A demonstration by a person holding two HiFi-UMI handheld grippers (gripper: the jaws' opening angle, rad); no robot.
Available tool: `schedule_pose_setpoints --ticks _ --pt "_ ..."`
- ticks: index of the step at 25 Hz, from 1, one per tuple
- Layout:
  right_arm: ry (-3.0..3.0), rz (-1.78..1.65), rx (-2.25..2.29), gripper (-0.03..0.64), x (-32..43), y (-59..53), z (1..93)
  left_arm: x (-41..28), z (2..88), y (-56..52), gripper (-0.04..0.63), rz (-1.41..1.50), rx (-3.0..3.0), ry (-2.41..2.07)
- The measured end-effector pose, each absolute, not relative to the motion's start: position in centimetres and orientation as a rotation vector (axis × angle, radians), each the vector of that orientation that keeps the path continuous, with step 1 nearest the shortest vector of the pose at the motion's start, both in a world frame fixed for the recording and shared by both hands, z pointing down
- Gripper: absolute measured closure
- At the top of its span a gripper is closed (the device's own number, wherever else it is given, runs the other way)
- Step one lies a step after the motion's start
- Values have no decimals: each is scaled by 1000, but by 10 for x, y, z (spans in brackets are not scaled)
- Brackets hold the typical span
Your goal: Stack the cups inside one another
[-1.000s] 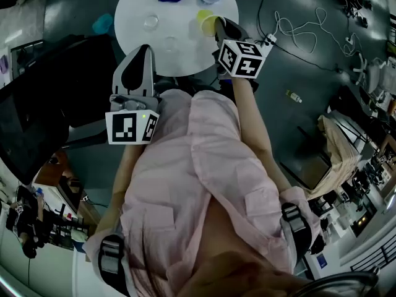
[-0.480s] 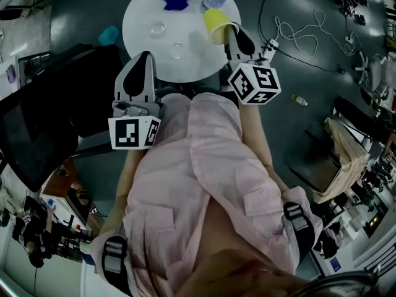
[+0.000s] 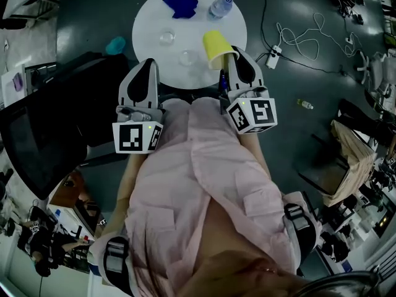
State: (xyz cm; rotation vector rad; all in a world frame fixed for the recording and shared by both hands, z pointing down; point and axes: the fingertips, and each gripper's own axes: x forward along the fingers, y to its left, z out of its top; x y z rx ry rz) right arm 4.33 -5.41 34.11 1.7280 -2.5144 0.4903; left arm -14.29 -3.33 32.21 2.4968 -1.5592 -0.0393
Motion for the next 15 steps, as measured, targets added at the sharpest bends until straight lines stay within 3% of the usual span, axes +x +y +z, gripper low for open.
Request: schedule_pose_setpoints --ticks 15 --pt "-2459 493 1768 581 55 -31 343 -133 324 -19 580 -54 2484 -1517"
